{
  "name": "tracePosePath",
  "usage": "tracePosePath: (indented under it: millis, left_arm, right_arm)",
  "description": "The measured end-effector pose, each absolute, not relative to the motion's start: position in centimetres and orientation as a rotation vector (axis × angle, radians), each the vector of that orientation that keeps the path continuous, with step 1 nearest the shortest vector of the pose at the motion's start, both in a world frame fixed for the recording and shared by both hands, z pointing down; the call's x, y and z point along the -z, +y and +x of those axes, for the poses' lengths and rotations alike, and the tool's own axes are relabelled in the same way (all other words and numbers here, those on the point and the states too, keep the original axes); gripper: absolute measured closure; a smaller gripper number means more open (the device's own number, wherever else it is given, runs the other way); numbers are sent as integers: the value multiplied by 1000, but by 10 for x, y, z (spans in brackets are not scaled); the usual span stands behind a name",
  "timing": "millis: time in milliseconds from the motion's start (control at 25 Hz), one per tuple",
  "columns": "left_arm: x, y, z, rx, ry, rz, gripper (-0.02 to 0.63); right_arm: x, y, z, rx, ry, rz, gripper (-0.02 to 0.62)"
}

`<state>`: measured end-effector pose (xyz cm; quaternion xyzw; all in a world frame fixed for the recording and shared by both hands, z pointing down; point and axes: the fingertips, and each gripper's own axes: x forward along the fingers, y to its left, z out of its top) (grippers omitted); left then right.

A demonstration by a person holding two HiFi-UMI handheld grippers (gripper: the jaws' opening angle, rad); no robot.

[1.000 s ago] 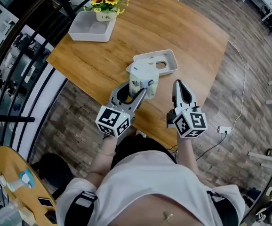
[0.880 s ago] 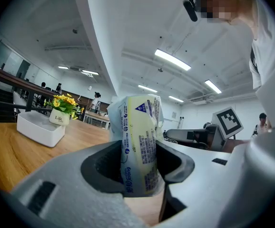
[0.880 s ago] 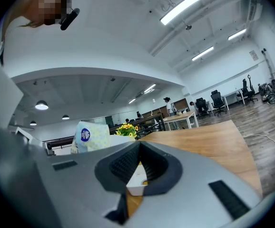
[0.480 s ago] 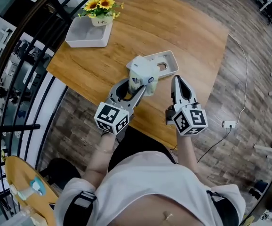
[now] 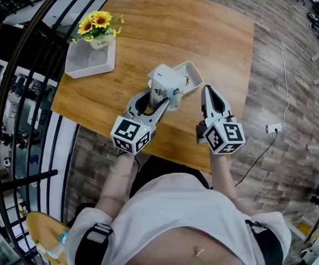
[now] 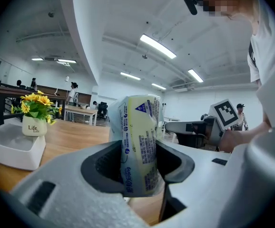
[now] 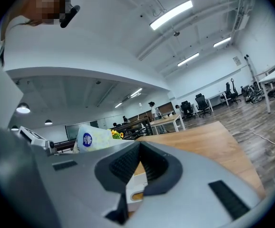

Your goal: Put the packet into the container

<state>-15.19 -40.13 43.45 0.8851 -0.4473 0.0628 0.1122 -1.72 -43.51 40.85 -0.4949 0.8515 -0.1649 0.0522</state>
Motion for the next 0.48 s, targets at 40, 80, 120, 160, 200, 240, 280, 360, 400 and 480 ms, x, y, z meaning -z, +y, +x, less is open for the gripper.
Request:
tracePosePath:
  millis: [40, 80, 120, 160, 200, 240, 280, 360, 400, 480]
  left_arm:
    - [-437, -405, -151, -209, -1293, 2605, 410]
    - [-440, -409, -151, -236, -1275, 2612, 411]
    - [-443, -413, -151, -267, -1257, 2618, 411]
    - [-447, -417, -152, -299, -1242, 2624, 411]
    - [-450, -421, -153, -331, -1228, 2626, 410]
    - [-453, -426, -154, -360, -1216, 2624, 410]
    - [-457, -430, -155, -385, -1205, 2619, 411]
    - [-465, -438, -157, -432, -1179, 2612, 411]
    - [-469, -442, -157, -458, -1163, 2613, 411]
    - [-476, -448, -155, -515, -1128, 2616, 410]
  right_arm:
    - [-410, -437, -16, 509, 2582, -1514, 583]
    - [-411, -439, -16, 514, 2575, -1522, 583]
    - [-411, -442, -16, 517, 2569, -1528, 583]
    - [-412, -444, -17, 518, 2566, -1532, 583]
    - [-412, -447, -18, 519, 2564, -1536, 583]
    - [-412, -449, -19, 521, 2563, -1539, 583]
    - [-412, -452, -20, 523, 2562, -1541, 583]
    - [-415, -457, -22, 534, 2561, -1547, 583]
    - [-417, -459, -23, 542, 2559, -1549, 583]
    - [-420, -462, -25, 559, 2554, -1552, 583]
